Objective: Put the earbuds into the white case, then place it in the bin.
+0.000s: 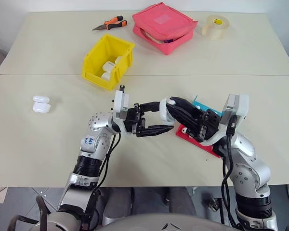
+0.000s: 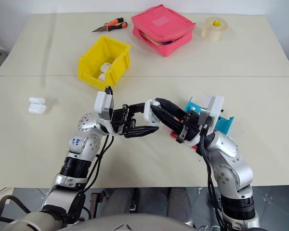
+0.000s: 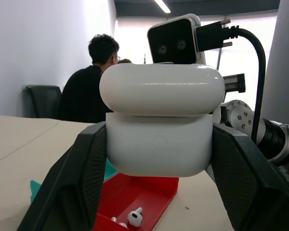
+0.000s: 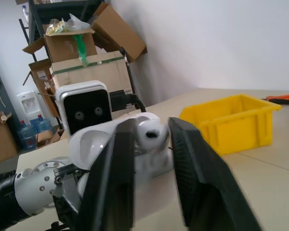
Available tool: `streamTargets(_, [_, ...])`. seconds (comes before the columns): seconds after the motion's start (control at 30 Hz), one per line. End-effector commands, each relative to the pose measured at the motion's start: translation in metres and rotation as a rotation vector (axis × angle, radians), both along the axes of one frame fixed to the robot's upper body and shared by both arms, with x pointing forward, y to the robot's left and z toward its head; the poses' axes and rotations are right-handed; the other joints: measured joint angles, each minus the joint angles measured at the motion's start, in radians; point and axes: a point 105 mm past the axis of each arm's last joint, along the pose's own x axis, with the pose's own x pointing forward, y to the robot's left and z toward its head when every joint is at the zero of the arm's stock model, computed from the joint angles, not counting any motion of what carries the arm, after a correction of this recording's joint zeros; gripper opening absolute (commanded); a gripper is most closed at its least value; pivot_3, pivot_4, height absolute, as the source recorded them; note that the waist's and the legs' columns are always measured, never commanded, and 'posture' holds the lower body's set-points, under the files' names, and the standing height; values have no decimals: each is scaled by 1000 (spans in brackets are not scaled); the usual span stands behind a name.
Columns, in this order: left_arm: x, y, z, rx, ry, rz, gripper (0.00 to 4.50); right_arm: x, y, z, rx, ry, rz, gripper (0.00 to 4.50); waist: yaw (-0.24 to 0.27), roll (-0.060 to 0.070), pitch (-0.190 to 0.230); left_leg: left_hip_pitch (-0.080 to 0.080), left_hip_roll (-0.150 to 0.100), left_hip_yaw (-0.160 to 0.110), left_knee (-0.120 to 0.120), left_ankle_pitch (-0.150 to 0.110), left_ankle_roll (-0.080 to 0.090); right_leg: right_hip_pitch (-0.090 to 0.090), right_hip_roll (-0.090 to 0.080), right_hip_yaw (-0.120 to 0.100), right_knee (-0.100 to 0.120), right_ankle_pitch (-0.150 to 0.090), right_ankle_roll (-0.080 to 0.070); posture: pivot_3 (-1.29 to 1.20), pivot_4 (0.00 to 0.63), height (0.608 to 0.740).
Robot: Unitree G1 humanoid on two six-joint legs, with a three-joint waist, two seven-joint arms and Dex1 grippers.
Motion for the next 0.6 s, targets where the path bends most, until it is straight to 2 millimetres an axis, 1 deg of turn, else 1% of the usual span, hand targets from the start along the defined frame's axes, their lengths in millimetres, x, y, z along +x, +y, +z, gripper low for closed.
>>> streamTargets(0.03, [-6,-3,25,-79,-104,-21,2796,-2,0,-2,-35,16,28,2545,0,0,0,0,0,0,0,0,0,0,0,0,0,0,0,0,150,740])
streamTargets(0.13, [-6,-4,24,-84,-104,-20,2796,-2,-5,4,-40,-2,25,3499,0,0,0,0,0,0,0,0,0,0,0,0,0,0,0,0,150,740])
streamTargets(0.17, [-6,-4,24,-86,-103,-20,2796,-1,-6,6,-41,-6,24,3903,0,0,0,0,0,0,0,0,0,0,0,0,0,0,0,0,150,740])
streamTargets(0.23, [-6,-4,22,-88,-101,-20,2796,-1,-10,9,-46,-16,14,4487,2,0,0,0,0,0,0,0,0,0,0,0,0,0,0,0,150,740])
streamTargets(0.33, [-6,-5,19,-85,-96,-15,2796,-4,-21,13,-65,-33,-14,4487,2,0,0,0,0,0,0,0,0,0,0,0,0,0,0,0,150,740])
streamTargets(0.43, [-3,1,8,-47,-87,12,2796,-15,-44,17,-129,-43,-72,4487,7,0,0,0,0,0,0,0,0,0,0,0,-1,0,0,0,150,740])
streamTargets(0.5, [-2,5,-1,-10,-92,27,2796,-23,-64,12,-211,-32,-127,4487,9,0,0,-1,0,0,0,-1,1,0,0,0,-1,0,0,0,150,740])
streamTargets(0.6, [-5,11,-12,34,-120,24,2796,-35,-98,-6,-398,-11,-218,4487,6,0,0,-1,0,1,-1,-1,1,0,0,0,-2,0,0,0,150,740])
